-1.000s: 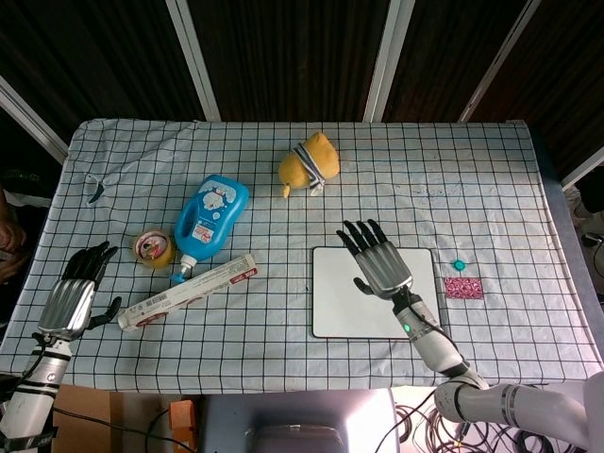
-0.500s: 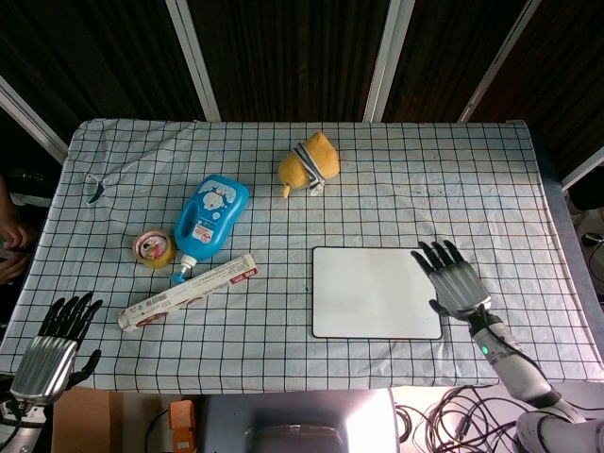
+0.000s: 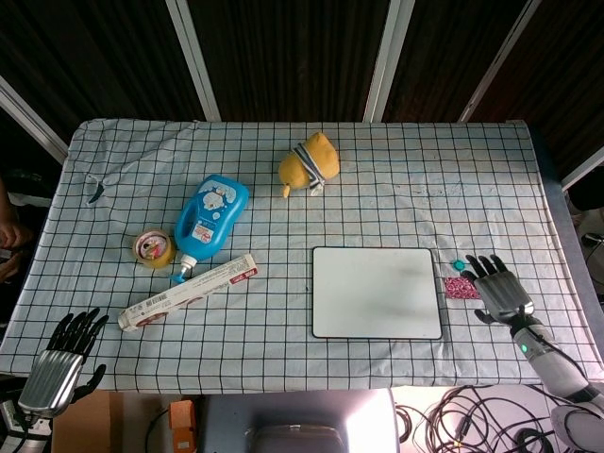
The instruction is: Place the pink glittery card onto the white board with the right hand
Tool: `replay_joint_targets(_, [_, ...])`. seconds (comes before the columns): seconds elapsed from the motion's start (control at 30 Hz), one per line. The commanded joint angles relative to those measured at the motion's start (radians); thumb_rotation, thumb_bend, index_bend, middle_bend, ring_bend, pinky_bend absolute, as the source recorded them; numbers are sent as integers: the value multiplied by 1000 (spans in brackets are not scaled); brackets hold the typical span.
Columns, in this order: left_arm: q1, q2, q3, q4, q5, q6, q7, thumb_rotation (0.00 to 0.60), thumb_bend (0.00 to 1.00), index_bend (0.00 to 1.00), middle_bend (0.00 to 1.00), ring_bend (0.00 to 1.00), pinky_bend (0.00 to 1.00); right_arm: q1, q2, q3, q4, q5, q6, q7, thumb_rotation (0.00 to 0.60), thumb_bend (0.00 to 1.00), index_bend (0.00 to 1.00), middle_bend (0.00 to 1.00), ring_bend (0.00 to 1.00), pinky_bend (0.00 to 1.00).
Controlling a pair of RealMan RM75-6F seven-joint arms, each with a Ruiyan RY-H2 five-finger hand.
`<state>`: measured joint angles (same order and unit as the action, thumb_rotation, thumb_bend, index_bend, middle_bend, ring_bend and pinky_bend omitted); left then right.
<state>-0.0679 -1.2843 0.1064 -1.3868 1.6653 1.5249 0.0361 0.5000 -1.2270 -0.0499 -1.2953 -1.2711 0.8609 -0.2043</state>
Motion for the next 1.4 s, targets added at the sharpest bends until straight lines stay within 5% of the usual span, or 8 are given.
replay_joint_targets(0.03, [0, 0, -2, -2, -1, -2, 2, 600, 368, 0, 0, 0, 8, 15, -40, 16, 56, 15, -36, 13, 600, 214, 269, 0, 0, 0])
replay_joint_targets(0.7, [1, 5, -7, -6, -8, -22, 1, 600, 371, 0, 0, 0, 7, 34, -107, 41, 155, 48, -113, 15, 600, 215, 270, 0, 0, 0])
replay_joint_targets(1.1, [0, 9, -9, -12, -10, -31, 3, 600, 371, 0, 0, 0, 7, 26, -124, 49, 178, 37, -105, 37, 600, 215, 459, 0, 0, 0])
replay_joint_targets(1.4, [4, 14, -10, -14, -13, -31, 0, 600, 372, 0, 0, 0, 6, 16, -100, 66, 134, 14, -59, 62, 600, 215, 444, 0, 0, 0])
